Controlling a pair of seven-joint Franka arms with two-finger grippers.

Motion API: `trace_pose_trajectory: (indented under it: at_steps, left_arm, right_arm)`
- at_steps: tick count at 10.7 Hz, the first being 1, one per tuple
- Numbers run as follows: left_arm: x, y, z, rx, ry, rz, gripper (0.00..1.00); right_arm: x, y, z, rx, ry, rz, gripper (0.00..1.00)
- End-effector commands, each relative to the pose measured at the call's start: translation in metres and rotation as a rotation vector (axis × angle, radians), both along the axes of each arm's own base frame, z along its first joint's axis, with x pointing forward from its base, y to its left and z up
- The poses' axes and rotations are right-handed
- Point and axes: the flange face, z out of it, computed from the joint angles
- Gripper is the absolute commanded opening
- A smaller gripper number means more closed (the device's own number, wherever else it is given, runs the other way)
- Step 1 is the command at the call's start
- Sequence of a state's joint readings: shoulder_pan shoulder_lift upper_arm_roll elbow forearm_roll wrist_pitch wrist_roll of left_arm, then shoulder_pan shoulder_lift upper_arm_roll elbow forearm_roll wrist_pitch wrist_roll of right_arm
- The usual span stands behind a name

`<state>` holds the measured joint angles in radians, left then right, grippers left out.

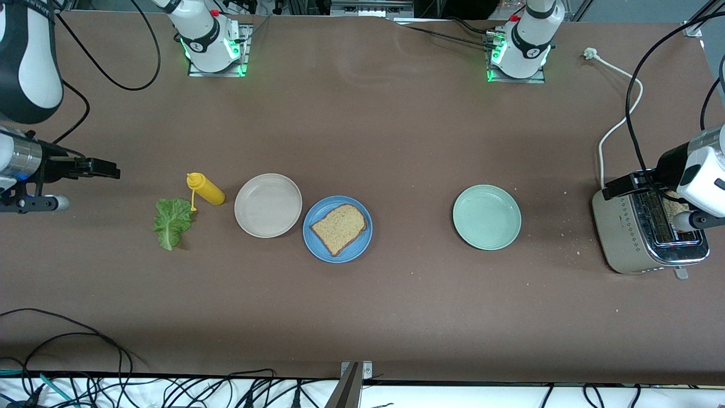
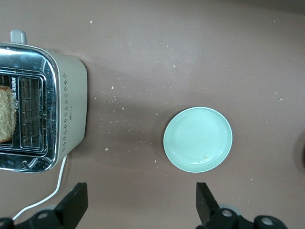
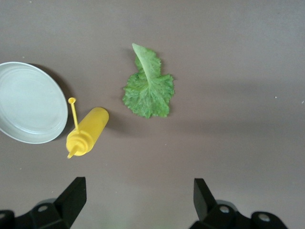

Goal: Make sandwich in blue plate with both arms
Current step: 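Reach the right gripper down to the green lettuce leaf and grasp it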

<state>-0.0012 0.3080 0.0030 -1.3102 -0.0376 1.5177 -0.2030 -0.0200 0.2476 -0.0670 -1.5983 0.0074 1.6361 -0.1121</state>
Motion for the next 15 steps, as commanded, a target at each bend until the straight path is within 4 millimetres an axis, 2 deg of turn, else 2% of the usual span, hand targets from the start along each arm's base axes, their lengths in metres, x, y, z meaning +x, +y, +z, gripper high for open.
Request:
trace_pose_trajectory:
  at_steps: [1,4,8,11,14,15]
  left_arm:
    - [-0.004,0.003,0.003,0.015,0.006,-0.031,1.0]
    - [-0.004,-0.001,0.001,0.014,0.011,-0.031,1.0]
    - [-0.004,-0.005,0.005,0.015,0.003,-0.029,1.0]
    - [-0.004,-0.004,0.003,0.014,0.008,-0.038,1.0]
    - [-0.004,-0.004,0.002,0.014,0.009,-0.038,1.0]
    - [-0.004,-0.004,0.0,0.014,0.012,-0.038,1.0]
  right_arm:
    - [0.016,-0.013,-0.047,-0.017,0.019,0.019,1.0]
    - [0.03,-0.022,-0.103,-0.038,0.045,0.05,1.0]
    - [0.042,-0.024,-0.178,-0.057,0.061,0.066,1.0]
    - [0.047,-0.024,-0.217,-0.065,0.062,0.074,1.0]
    - [0.051,-0.007,-0.265,-0.079,0.052,0.056,1.0]
    - [0.051,-0.002,-0.271,-0.087,0.053,0.061,1.0]
